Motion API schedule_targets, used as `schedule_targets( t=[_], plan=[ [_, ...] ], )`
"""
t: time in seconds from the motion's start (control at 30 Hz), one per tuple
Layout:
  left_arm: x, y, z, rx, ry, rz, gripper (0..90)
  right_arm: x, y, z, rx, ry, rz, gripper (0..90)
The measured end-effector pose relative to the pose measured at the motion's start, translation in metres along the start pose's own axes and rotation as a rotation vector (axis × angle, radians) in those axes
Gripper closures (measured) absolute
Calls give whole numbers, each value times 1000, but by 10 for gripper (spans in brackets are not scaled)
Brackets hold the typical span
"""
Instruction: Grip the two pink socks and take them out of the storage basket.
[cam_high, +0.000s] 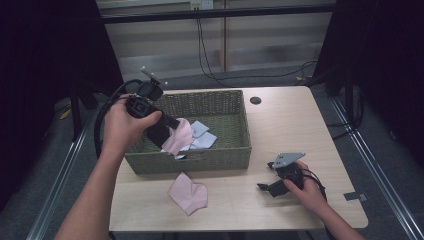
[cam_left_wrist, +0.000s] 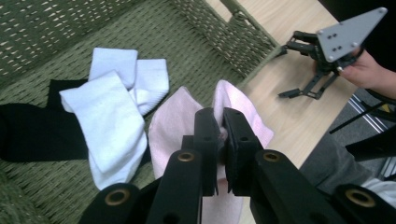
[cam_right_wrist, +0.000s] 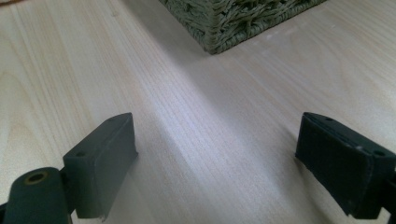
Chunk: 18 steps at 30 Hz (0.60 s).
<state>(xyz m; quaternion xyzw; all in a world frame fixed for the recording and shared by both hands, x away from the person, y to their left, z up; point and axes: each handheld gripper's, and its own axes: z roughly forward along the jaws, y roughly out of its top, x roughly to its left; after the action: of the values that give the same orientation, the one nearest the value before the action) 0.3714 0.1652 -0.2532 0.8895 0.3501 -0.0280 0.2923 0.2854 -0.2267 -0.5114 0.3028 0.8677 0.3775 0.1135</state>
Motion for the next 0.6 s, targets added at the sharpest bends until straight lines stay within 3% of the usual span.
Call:
schedule_targets(
  t=[0.2,0.43,0.57,0.6],
  plan=[
    [-12,-10,1,-3,-10,22,845,0,0,0,0,0,1,112],
    [-28,-21,7,0,-51,54,842,0,0,0,0,0,1,112],
    [-34,-26,11,11,-64,66,797,0,0,0,-1,0,-1,112],
    [-34,-27,12,3,-61,67,743,0,0,0,-1,0,-1,112]
  ],
)
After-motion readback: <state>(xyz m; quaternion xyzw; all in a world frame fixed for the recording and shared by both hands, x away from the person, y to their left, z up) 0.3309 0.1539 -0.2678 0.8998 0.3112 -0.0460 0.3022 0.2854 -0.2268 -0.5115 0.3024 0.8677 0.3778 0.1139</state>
